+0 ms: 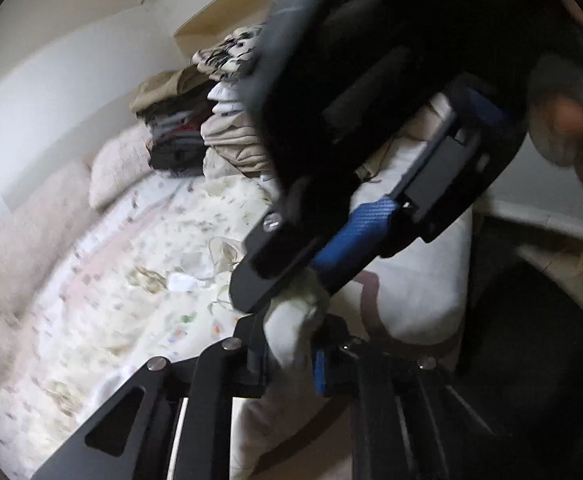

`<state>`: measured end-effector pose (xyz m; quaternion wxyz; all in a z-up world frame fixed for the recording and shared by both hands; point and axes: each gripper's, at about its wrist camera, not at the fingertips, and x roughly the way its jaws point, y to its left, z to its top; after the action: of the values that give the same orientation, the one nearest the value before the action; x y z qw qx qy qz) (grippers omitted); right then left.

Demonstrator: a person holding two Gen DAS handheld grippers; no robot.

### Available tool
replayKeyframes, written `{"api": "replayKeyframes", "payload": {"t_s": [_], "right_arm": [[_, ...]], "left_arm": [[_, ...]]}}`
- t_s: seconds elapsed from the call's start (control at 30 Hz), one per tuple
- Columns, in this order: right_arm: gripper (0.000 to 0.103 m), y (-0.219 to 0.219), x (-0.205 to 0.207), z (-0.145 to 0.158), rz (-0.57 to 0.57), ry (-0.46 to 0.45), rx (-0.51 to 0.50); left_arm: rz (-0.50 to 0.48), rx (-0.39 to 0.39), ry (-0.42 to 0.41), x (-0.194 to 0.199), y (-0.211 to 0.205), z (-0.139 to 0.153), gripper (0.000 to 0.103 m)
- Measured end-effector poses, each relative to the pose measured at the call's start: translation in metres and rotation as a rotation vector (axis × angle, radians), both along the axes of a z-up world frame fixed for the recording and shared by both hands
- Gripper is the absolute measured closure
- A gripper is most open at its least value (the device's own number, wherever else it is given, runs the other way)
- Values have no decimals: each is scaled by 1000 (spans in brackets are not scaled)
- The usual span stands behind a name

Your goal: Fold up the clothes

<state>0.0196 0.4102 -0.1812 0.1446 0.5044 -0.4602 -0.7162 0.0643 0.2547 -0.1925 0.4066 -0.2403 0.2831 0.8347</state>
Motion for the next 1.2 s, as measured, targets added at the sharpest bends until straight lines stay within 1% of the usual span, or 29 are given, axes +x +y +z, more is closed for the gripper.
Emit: {"api": "replayKeyframes", "payload": {"t_s": [0.03,0.07,0.1,0.13,0.17,0.2,0.27,0.33,0.43,0.5,0.57,0.63,0.7,0.8,0.87,0.93,0.97,1.0,1.03,1.07,1.1,1.13,1.17,1.2], "right_arm": [[82,1,0,3,1,12,20],[80,4,2,4,-8,23,29],[71,8,4,6,-23,36,25],[48,13,5,8,-43,50,22],[34,21,7,11,-85,68,32],[24,30,9,15,-127,86,42],[24,48,7,17,-195,108,69],[24,68,-1,10,-280,79,92],[24,86,-26,-11,-355,22,60],[24,90,-46,-25,-402,-17,18],[24,90,-68,-32,-430,-43,16],[24,86,-94,-32,-430,-57,78],[24,79,-121,-33,-396,-79,165],[25,73,-151,-35,-342,-93,251],[28,73,-168,-36,-320,-96,295],[44,76,-185,-37,-305,-100,320],[47,80,-193,-37,-300,-102,325],[54,86,-200,-37,-296,-102,328],[69,89,-206,-36,-290,-103,342],[77,91,-211,-35,-283,-102,358],[96,93,-218,-32,-269,-94,382],[100,92,-221,-27,-256,-79,407],[100,91,-225,-21,-241,-62,436],[100,87,-225,-11,-222,-25,478]], "left_arm": [[12,28,-46,-6,-3,2,93],[25,53,-87,-12,-7,4,94],[38,78,-128,-17,-11,6,94],[52,110,-165,-23,-17,9,94],[66,143,-202,-28,-23,12,94],[78,183,-231,-33,-30,17,94],[101,265,-288,-42,-46,27,94],[123,329,-321,-45,-58,37,94],[150,395,-358,-50,-73,46,94],[152,408,-356,-48,-79,48,94],[147,405,-350,-46,-81,49,94],[137,398,-352,-45,-81,49,94],[126,391,-356,-45,-80,47,94],[122,394,-371,-46,-81,45,94],[129,408,-385,-48,-83,45,94],[133,420,-401,-50,-85,44,94],[135,426,-408,-51,-86,44,94],[137,429,-416,-52,-87,43,94],[140,431,-424,-53,-87,43,94],[143,432,-430,-54,-87,42,94],[147,433,-436,-55,-86,41,94],[153,439,-448,-56,-86,41,94],[157,448,-460,-57,-86,41,94],[160,455,-468,-57,-85,42,94]]}}
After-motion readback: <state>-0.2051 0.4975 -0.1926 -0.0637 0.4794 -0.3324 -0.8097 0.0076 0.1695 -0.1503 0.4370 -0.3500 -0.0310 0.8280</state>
